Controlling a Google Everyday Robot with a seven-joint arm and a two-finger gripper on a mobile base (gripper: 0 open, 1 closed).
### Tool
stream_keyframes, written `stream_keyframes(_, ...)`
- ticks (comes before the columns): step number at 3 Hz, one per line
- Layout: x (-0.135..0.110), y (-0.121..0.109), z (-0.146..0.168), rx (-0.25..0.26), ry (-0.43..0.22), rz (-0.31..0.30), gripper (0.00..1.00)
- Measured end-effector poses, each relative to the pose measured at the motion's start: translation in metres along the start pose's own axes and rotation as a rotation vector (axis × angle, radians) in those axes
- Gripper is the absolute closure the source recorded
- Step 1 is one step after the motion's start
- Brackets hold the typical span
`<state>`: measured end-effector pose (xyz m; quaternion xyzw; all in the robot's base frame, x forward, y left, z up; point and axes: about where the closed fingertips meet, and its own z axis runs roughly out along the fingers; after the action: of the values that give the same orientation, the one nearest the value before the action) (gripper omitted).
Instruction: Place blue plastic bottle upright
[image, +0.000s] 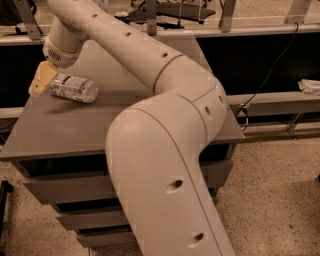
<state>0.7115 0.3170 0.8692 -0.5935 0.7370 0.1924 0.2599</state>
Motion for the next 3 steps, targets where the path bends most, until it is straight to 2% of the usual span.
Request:
stream_keyframes(2,0.024,-0.005,0.016,0.035,0.168,-0.033,0.0)
stream_keyframes(3,0.039,-0.007,0.013,0.053,0.232,-0.031,0.13)
